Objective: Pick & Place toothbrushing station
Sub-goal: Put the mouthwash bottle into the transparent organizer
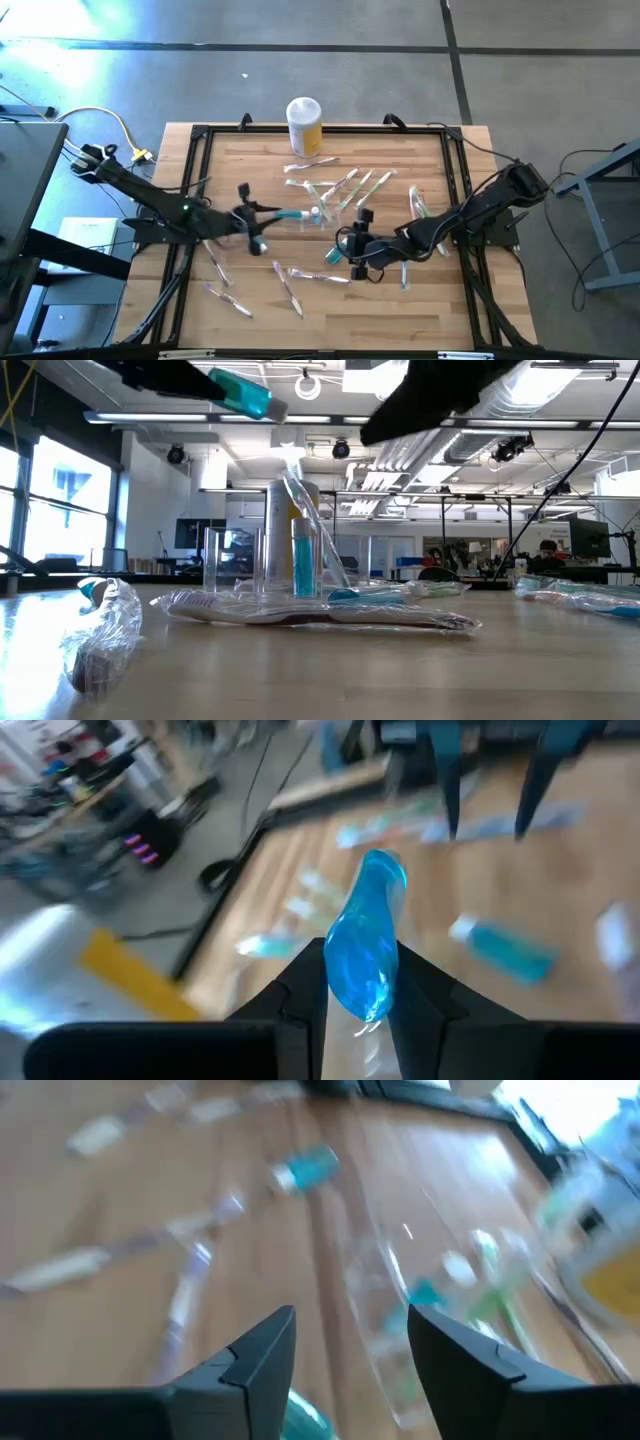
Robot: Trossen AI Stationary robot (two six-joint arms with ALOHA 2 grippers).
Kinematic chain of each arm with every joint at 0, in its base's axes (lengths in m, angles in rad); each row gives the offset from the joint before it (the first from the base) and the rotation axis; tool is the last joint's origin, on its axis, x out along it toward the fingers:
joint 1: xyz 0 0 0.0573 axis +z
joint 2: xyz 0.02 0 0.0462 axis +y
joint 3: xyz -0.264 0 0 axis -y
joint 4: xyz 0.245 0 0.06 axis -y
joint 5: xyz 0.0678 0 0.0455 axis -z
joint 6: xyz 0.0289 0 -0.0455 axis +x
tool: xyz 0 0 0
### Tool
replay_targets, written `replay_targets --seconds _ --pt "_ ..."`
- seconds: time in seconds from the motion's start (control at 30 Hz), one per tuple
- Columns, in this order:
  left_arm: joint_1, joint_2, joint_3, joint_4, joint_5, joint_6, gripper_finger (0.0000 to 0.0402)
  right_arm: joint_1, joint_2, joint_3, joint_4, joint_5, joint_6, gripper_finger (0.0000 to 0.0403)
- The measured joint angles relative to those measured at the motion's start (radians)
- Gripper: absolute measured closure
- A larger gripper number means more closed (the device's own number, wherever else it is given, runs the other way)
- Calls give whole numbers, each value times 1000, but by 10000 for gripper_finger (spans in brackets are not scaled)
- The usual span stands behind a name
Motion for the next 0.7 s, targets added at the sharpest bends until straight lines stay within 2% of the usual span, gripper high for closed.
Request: replay_targets --seconds 0.1,0.2,0.3,0.43,0.7 --pt "23 -63 -199 344 135 22 332 6 0 0 106 -17 -65 220" --pt "37 -54 -363 729 239 55 332 4 0 0 208 -17 -145 222" --pt "54 -12 -458 964 274 76 332 -9 0 1 326 -14 -209 222" --pt "53 50 -463 1025 284 93 332 -50 0 2 431 -26 -207 222" --pt "52 179 -406 1033 298 183 332 -136 13 2 460 -197 -104 219"
